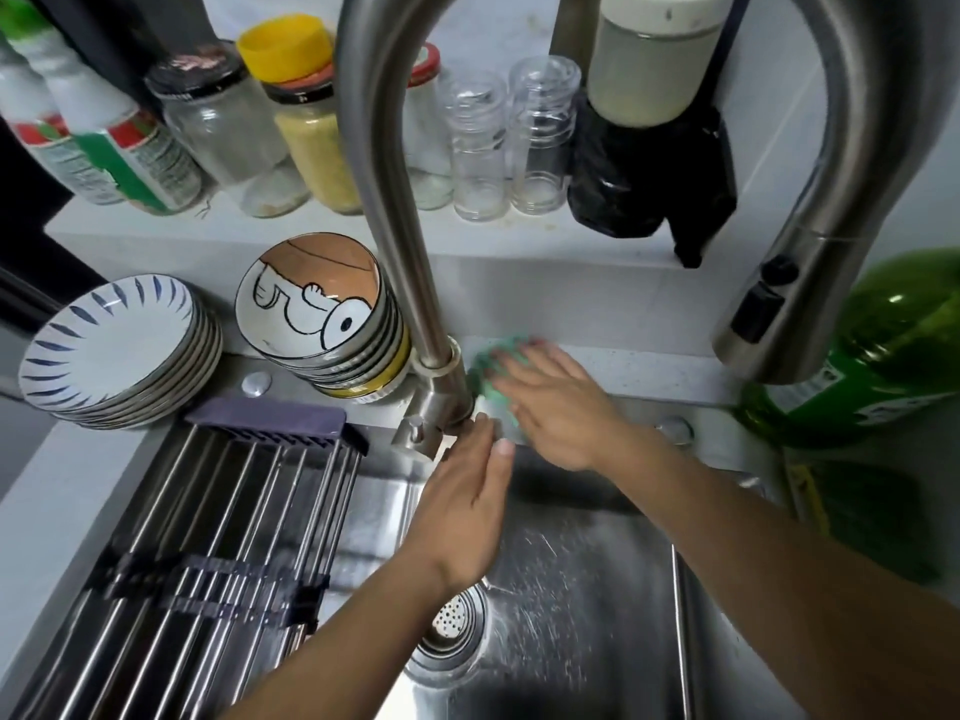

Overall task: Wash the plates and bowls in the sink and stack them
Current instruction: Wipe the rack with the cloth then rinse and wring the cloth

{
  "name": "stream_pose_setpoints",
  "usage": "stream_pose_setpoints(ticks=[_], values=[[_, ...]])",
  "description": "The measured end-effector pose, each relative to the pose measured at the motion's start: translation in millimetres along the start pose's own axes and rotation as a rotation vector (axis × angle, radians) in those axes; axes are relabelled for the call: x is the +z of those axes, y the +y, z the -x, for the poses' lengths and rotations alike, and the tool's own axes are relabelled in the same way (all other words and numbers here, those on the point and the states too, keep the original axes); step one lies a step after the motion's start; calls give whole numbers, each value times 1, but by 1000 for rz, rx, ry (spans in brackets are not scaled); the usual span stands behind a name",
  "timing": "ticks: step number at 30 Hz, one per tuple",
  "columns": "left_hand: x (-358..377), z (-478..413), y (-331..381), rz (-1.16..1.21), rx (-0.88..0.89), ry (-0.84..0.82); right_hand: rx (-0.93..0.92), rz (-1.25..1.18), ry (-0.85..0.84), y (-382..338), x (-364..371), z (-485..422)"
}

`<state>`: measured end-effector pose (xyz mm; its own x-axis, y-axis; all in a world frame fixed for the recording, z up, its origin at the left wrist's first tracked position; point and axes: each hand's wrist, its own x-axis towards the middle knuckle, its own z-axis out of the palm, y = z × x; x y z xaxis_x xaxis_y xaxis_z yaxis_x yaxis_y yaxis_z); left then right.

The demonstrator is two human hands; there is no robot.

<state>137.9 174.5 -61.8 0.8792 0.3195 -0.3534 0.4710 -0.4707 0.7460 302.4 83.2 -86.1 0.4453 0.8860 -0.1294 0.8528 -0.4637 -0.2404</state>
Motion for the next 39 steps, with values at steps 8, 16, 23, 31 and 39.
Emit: stream_pose_setpoints(ticks=[8, 16, 23, 31, 39], values=[[10, -12, 7, -243, 110, 8, 8, 21, 40, 22, 1, 10], [26, -46, -3, -288, 132, -34, 379, 16, 79, 56, 4, 70], [26, -57, -1, -214, 102, -65, 294, -92, 235, 52, 18, 80], [13, -34, 27, 42, 52, -5, 484, -353, 510, 14, 25, 116], [5, 95, 62, 998, -170, -221, 756, -1762, 571, -126, -31, 159]])
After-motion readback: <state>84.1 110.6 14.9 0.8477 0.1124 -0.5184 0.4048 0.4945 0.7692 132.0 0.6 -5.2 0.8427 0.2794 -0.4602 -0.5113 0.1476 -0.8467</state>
